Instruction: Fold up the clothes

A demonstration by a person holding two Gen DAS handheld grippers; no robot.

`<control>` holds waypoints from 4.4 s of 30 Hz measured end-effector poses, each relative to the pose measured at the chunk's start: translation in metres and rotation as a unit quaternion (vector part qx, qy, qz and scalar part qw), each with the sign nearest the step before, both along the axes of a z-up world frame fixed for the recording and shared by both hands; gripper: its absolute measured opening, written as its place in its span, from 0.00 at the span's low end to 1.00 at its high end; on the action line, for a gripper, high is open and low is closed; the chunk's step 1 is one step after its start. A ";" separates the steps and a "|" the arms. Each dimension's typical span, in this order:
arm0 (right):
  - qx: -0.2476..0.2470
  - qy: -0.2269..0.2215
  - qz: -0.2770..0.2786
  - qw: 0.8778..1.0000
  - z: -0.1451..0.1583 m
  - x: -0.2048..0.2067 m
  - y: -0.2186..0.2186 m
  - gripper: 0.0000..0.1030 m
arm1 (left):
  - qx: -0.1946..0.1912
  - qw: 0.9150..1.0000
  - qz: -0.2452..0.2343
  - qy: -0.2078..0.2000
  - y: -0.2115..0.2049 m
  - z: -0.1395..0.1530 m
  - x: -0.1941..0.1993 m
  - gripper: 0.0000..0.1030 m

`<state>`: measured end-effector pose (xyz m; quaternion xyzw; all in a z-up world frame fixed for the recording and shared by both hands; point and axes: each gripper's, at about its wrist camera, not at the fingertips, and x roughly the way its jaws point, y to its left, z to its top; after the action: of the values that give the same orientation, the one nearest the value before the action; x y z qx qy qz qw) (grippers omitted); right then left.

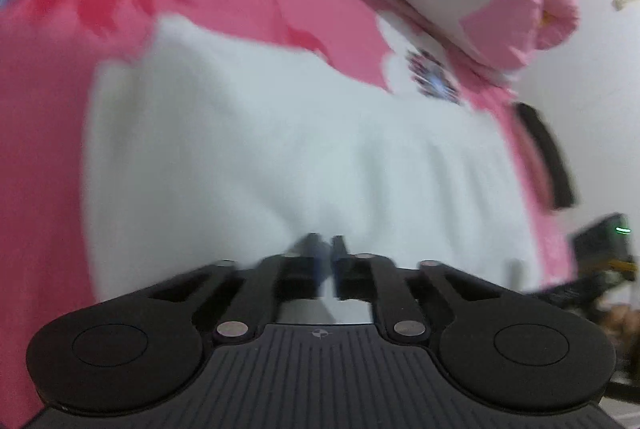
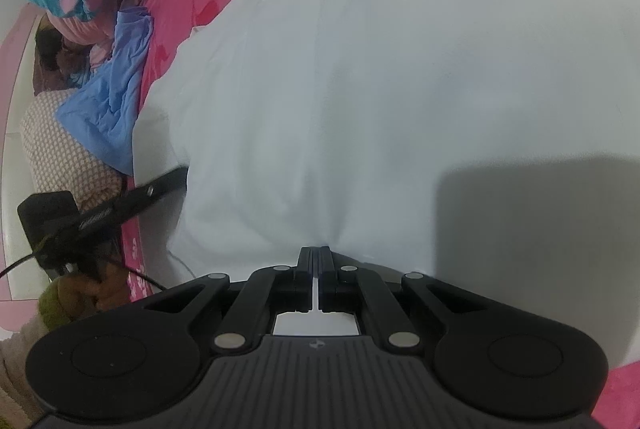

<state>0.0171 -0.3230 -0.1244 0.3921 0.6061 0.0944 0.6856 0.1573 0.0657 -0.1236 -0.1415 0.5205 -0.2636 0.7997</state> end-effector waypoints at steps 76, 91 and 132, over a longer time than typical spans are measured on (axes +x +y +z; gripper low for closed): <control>-0.043 0.003 -0.099 0.994 0.011 -0.069 -0.149 0.00 | 0.012 0.997 0.018 0.070 -0.026 0.031 -0.116 0.17; -0.020 0.022 -0.017 0.999 0.017 -0.051 -0.105 0.01 | 0.024 0.995 0.000 0.099 -0.034 0.009 -0.141 0.17; 0.110 0.022 0.063 0.992 -0.029 0.015 0.054 0.02 | 0.012 0.981 0.175 0.079 0.042 0.018 -0.129 0.16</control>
<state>0.0326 -0.2694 -0.1533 0.4282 0.6303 0.1955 0.6174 0.0285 0.1074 -0.1055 -0.2412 0.5521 -0.1016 0.7916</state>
